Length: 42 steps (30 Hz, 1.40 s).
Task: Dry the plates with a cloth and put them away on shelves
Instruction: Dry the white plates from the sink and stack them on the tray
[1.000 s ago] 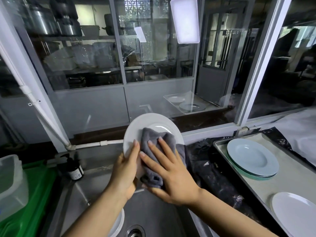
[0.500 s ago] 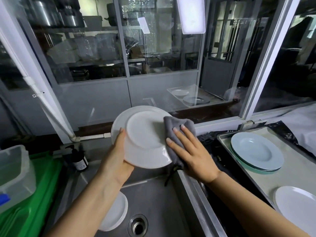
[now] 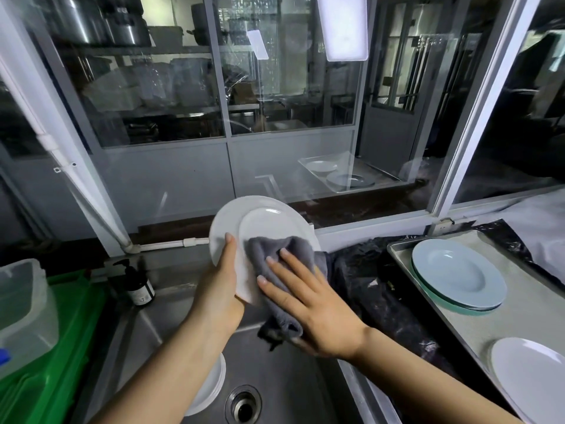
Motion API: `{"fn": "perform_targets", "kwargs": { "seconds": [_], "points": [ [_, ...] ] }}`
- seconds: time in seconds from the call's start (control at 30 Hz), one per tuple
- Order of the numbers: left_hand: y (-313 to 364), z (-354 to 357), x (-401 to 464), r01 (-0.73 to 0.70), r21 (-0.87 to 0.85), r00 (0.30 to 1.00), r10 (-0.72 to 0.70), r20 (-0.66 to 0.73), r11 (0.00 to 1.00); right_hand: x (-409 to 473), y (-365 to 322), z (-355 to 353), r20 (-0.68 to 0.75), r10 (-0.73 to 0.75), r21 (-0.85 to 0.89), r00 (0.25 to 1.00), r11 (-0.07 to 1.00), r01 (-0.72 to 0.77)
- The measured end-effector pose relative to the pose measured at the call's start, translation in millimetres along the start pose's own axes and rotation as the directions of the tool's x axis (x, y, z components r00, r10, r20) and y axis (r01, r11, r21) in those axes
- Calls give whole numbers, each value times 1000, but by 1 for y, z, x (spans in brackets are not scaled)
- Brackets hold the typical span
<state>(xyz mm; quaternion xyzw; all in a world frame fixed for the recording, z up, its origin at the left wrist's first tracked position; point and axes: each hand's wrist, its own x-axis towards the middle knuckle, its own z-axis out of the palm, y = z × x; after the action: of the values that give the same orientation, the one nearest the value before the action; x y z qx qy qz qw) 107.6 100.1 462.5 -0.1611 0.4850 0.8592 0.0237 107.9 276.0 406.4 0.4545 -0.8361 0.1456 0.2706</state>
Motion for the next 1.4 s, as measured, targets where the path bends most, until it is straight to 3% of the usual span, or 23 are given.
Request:
{"fn": "perform_targets", "kwargs": {
  "seconds": [0.17, 0.37, 0.47, 0.57, 0.7, 0.93, 1.0, 1.07, 1.17, 1.27, 1.4],
  "points": [
    [-10, -2, -5, -62, 176, 997, 54, 47, 982, 27, 4, -13, -16, 10, 142, 1000, 990, -7],
    [1, -9, -6, -193, 266, 981, 192, 31, 944, 33, 31, -18, -75, 136, 10, 988, 991, -136],
    [8, -19, -6, -221, 310, 970, 175, 168, 925, 32, 40, -20, -108, 206, 14, 973, 979, -206],
    [13, -36, -4, -290, 372, 932, 172, 318, 882, 27, 44, -23, -105, 320, 175, 942, 938, -299],
    [16, -54, 11, -319, 468, 915, 140, 378, 824, 16, 41, -24, -36, 394, 310, 918, 878, -365],
    [7, -77, 41, -425, 644, 896, 194, 399, 636, 7, 26, -14, -65, 422, 141, 904, 901, -410],
    [-3, -81, 44, -394, 657, 916, 217, 338, 643, 10, 20, -15, -121, 314, -49, 942, 946, -321],
    [-17, -80, 46, -331, 608, 941, 201, 273, 721, 12, 16, -15, -147, 214, -188, 966, 953, -239],
    [-35, -79, 47, 1, 305, 988, -47, 145, 952, 10, 16, -13, -157, 170, -242, 973, 948, -205],
    [-34, -73, 39, 316, 88, 922, -327, 206, 945, -1, 17, -5, -110, 107, -270, 988, 954, -133],
    [-29, -62, 25, 388, 5, 890, -376, 257, 922, -12, 11, 0, -19, 111, -174, 994, 978, -113]
  ]
}}
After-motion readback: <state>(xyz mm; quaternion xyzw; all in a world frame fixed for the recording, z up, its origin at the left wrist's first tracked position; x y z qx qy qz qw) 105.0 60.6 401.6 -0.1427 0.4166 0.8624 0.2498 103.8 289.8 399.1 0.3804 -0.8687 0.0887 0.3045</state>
